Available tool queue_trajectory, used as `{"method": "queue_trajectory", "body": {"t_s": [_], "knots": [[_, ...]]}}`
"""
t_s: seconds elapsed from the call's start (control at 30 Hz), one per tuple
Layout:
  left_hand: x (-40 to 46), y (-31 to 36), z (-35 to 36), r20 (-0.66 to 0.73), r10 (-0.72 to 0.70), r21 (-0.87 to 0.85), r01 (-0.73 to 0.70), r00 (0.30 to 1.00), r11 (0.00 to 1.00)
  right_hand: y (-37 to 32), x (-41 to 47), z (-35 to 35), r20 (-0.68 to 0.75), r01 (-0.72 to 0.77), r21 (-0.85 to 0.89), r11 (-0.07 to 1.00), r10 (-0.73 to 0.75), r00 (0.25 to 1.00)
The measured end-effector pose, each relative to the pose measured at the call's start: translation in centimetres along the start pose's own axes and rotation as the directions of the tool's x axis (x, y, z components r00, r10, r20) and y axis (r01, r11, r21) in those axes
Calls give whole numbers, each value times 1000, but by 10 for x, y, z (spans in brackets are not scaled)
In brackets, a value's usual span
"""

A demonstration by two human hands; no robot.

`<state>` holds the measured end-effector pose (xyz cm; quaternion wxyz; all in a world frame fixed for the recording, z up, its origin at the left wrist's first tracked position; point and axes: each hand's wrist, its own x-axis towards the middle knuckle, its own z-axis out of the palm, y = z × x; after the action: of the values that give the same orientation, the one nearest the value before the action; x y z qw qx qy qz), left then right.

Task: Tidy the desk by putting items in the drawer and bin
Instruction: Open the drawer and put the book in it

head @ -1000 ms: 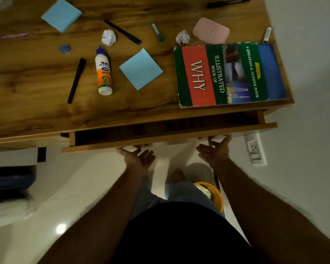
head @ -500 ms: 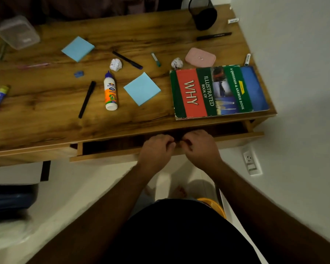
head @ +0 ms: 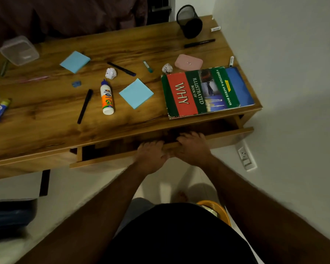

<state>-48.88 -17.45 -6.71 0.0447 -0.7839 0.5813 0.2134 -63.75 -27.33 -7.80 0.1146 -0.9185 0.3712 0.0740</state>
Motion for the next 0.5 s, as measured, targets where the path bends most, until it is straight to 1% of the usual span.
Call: {"method": "queue_trajectory", "body": {"t_s": [0.23, 0.37, 0.5], "knots": [[-29, -2, 17, 45, 102, -74, -99, 994, 992, -12, -36, 2, 63, -84, -1, 996, 84, 994], [-49, -2, 28, 68, 162, -136, -151, 984, 979, -20, -60, 7, 112, -163, 31, 986, 159, 981], [-70, 1, 40, 87, 215, -204, -194, 973, 959, -24, -82, 18, 135, -200, 28, 979, 195, 971]]}}
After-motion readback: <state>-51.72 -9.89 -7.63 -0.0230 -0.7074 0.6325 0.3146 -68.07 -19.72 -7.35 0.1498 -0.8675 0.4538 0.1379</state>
